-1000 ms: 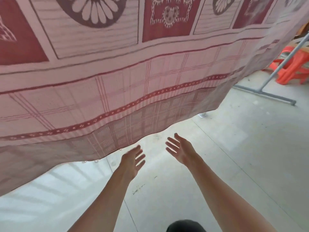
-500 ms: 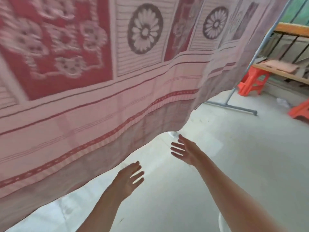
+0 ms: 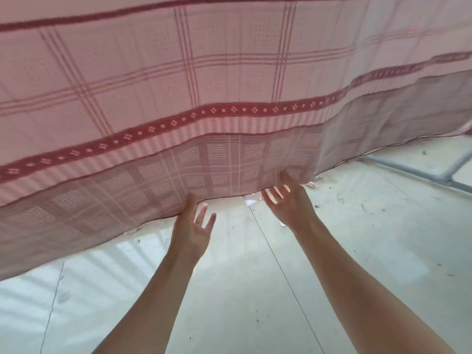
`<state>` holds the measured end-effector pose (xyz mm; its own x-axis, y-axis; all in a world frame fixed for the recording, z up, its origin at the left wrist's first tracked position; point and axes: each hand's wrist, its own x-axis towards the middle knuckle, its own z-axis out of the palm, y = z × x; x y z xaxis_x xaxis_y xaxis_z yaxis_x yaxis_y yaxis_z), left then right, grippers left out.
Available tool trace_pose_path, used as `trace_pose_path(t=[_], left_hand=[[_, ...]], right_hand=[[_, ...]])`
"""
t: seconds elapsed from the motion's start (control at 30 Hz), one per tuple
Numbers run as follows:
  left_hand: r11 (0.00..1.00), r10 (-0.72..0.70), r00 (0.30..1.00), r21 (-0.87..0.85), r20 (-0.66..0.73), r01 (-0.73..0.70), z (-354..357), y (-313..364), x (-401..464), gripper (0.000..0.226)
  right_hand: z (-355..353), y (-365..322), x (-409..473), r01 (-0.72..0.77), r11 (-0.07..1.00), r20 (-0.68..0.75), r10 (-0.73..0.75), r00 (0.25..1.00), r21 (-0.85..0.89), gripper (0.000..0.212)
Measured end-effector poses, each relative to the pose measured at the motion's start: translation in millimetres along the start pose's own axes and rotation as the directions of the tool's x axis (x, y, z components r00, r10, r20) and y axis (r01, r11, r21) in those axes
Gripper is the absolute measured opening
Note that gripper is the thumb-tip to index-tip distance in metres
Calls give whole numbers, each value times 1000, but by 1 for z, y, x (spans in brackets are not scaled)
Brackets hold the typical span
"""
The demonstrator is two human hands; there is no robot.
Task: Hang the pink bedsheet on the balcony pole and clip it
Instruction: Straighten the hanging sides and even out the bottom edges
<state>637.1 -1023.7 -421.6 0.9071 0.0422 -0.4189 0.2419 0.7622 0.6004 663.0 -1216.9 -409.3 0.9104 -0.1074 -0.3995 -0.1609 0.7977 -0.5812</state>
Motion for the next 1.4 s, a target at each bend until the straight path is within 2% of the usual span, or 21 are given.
trace_pose_path(t=[0.1, 0.2, 0.3, 0.43, 0.6, 0.87, 0.93, 1.03, 1.1, 1.17, 1.23, 1.33, 1.4], left_hand=[[996, 76, 996, -49, -43, -78, 16, -1, 6, 44], [980, 138, 988, -136, -70, -147, 26, 5, 14, 36], [964, 166, 980, -193, -110, -185, 30, 5, 19, 29], [956, 180, 966, -198, -187, -216, 20, -5, 24, 9], [956, 230, 958, -142, -174, -255, -3, -15, 26, 21], [943, 260, 954, -175, -148, -284, 1, -19, 31, 9], [931, 257, 951, -221, -172, -292, 4, -21, 31, 16], [904, 256, 954, -310, -157, -294, 5, -22, 30, 27], [904, 257, 960, -324, -114, -280, 3, -22, 25, 33], [906, 259, 961, -319, -100, -278, 1, -26, 19, 16], [893, 263, 960, -351, -98, -281, 0, -30, 13, 11], [876, 263, 958, -387, -118, -288, -4, -36, 11, 27], [882, 249, 949, -359, -195, -305, -4, -37, 12, 8]], right_hand=[[0, -4, 16, -49, 998, -18, 49, 999, -47, 14], [4, -5, 28, -101, 994, 73, 97, 993, 47, 13], [6, -2, 37, -144, 980, 152, 124, 981, 135, 22], [-1, 2, 50, -144, 975, 149, 120, 982, 168, 9], [-25, 16, 50, -145, 966, 133, 118, 984, 212, 18], [-20, 9, 49, -167, 943, 167, 122, 978, 287, 13], [-24, 5, 49, -183, 929, 185, 128, 974, 321, 20], [-37, -6, 50, -189, 899, 214, 110, 971, 396, 43], [-47, -15, 50, -157, 907, 179, 93, 980, 390, 28], [-53, -21, 47, -115, 929, 142, 68, 988, 353, 14], [-57, -22, 44, -80, 940, 126, 40, 991, 333, 15], [-64, -20, 42, -70, 926, 119, 27, 993, 371, 19], [-66, -19, 43, -59, 921, 102, 21, 995, 386, 18]])
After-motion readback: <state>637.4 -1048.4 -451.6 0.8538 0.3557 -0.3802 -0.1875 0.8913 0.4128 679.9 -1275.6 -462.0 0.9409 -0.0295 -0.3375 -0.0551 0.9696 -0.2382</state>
